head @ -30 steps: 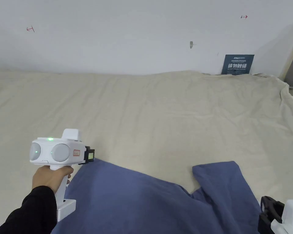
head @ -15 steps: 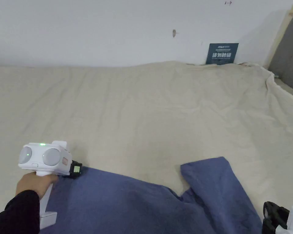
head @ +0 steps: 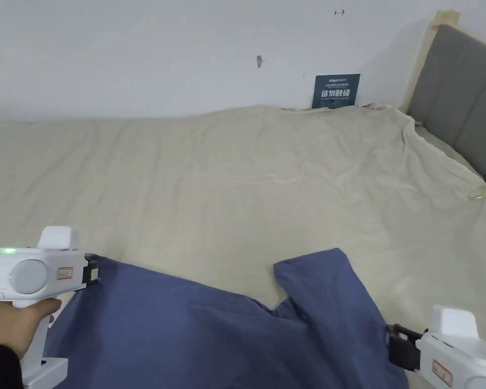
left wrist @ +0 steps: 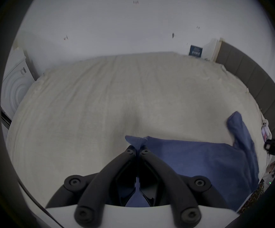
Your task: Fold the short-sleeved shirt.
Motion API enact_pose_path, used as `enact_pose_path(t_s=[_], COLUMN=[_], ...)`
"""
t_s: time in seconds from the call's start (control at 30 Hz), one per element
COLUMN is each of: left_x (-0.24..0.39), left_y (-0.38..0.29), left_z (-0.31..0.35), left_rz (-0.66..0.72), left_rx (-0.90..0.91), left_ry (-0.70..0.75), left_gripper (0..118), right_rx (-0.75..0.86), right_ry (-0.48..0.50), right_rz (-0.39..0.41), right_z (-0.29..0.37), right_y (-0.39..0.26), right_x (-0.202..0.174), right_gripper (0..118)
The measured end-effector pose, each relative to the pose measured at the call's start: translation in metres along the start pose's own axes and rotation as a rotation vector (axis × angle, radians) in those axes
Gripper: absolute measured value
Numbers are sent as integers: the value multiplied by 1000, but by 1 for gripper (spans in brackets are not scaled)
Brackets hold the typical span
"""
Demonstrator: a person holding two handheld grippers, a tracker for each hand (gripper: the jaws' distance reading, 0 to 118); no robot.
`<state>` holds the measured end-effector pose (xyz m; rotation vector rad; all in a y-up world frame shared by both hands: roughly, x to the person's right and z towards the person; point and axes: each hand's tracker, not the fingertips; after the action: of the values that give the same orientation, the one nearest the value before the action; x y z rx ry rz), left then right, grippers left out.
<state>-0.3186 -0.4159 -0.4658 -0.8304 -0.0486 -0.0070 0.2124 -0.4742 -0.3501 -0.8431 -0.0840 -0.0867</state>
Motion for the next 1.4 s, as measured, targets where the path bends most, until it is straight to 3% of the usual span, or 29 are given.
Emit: enact_pose_path(t_s=[0.03,0.07,0.17,0.3,0.37,0.47,0.5,0.53,0.57,0.67,1.03,1.17,1.4], left_x=[-1,-2,-4,-4,-4,-5,-5,-6,-7,-10,-32,-44,-63], left_y=[-1,-1,-4,-8,-10,-13,-15,-16,-18,-23,-21,0,67], left_z=[10,22,45,59,61,61,60,61,61,64,128,164,220], left_rz=[3,4,7,4,7,16,21,26,31,49,143,161,169], left_rx=[11,24,45,62,59,56,54,52,51,52,166,244,393], left_ry=[-1,-2,-7,-5,-4,1,3,5,8,17,51,73,152], left_gripper=[0,0,0,0,0,0,0,0,0,0,0,0,0], right_rx=[-39,-45,-97,-176,-213,-207,-206,-197,-176,-151,281,400,566], right_ry=[-6,-16,-40,-17,-39,-38,-25,-29,-16,16,184,241,266], right_rz=[20,24,77,57,70,84,95,110,126,131,105,100,158], right_z=[-7,-15,-40,-69,-80,-77,-74,-68,-64,-50,80,125,175], right_y=[0,0,-4,-7,-8,-7,-5,-4,-4,0,76,120,207], right_x=[0,-2,-6,-6,-10,-13,-13,-14,-15,-16,-11,-31,-63], right_gripper=[96,96,96,90,68,59,45,18,1,1,1,1,1])
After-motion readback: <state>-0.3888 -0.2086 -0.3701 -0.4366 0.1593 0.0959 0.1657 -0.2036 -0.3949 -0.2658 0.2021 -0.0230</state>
